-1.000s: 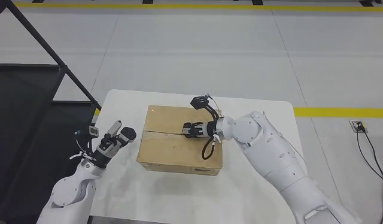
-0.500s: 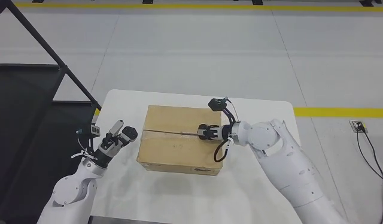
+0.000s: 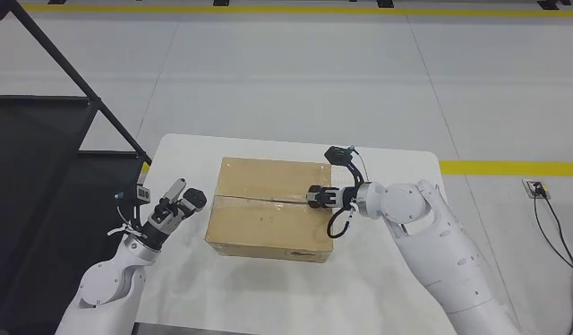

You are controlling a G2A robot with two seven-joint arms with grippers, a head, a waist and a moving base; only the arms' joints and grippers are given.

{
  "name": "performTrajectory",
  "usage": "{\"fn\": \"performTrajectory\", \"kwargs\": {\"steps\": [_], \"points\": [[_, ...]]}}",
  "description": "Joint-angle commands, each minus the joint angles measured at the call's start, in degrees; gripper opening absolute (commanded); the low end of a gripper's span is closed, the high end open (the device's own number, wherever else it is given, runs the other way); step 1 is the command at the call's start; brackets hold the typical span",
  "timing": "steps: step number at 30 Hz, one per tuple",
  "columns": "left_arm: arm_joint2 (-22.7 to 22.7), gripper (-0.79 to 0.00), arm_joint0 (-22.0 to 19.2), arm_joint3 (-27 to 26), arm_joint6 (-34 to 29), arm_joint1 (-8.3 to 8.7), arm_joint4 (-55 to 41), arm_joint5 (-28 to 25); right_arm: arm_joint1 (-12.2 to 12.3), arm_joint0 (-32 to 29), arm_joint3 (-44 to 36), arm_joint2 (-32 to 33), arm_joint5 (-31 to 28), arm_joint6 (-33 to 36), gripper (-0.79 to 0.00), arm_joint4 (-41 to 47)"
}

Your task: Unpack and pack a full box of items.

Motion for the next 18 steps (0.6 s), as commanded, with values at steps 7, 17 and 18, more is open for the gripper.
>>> {"fn": "performTrajectory", "kwargs": {"steps": [7, 17, 18], "points": [[0.25, 0.0, -0.73, 0.66, -0.07, -0.02, -0.08, 0.04, 0.7, -0.34, -0.61, 1.48, 2.57, 1.96, -0.785, 0.43], [0.26, 0.0, -1.5, 1.39, -0.08, 0.02, 0.03, 0.29, 2.0, -4.79, -6.88, 5.38, 0.65, -3.76, -0.785, -0.32], [0.23, 0.0, -1.58, 1.42, -0.07, 0.03, 0.05, 0.29, 2.19, -5.69, -8.18, 6.18, -0.33, -5.31, -0.785, -0.36]]}}
